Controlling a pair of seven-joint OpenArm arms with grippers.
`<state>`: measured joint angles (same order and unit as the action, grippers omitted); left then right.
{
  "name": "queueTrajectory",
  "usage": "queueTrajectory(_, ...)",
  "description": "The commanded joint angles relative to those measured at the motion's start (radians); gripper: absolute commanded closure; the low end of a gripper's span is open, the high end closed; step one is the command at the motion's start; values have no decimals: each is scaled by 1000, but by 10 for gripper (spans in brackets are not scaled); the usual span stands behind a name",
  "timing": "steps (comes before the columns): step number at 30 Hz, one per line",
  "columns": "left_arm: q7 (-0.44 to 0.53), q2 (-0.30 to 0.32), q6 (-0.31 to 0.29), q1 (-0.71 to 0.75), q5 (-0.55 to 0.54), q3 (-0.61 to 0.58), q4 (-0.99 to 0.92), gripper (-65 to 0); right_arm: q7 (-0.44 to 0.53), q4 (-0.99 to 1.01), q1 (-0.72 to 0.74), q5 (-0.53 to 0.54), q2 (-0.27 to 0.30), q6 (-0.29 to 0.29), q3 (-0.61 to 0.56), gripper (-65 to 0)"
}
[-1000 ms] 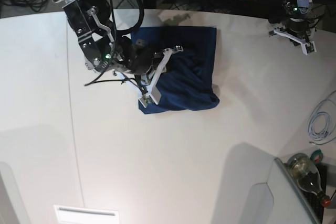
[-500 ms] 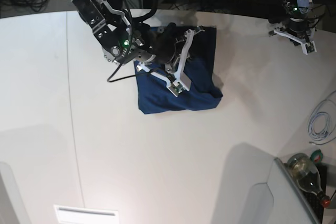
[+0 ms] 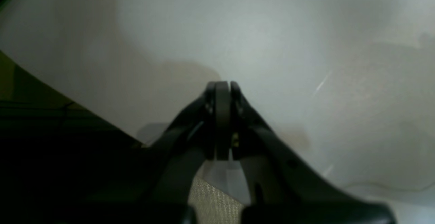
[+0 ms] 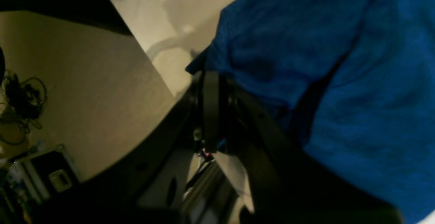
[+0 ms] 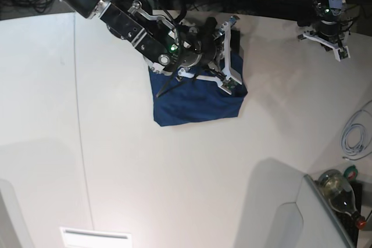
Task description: Layout the t-shirt on the table in an organized manner, then fold the t-shirt properly
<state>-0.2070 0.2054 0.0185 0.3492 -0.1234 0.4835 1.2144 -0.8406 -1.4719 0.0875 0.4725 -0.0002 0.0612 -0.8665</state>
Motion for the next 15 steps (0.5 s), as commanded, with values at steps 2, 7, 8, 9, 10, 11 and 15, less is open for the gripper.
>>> queueTrajectory(2, -1, 18, 1, 1, 0, 5, 11, 0, 16, 7, 22, 16, -21, 4, -1, -6)
queueTrajectory(7, -2, 18, 1, 1, 3, 1, 35, 0, 16, 44, 30, 12, -53, 4, -10, -66)
queueTrajectory(8, -4, 18, 1, 1, 3, 1, 40, 0, 11, 43, 31, 12, -56, 4, -10, -111)
queueTrajectory(9, -6, 18, 1, 1, 3, 1, 43, 0, 7, 37, 38, 12, -57, 4, -10, -164)
queueTrajectory(10, -6, 18, 1, 1, 3, 1, 46, 0, 2, 30, 39, 15, -57, 4, -10, -210)
queueTrajectory(11, -6, 18, 1, 1, 3, -1, 49, 0, -15, 7, 39, 15, -57, 4, -6, -261)
queueTrajectory(15, -7, 16, 1, 1, -2, -6, 71, 0, -56, -195, 39, 16, 6, -5, 62, -251)
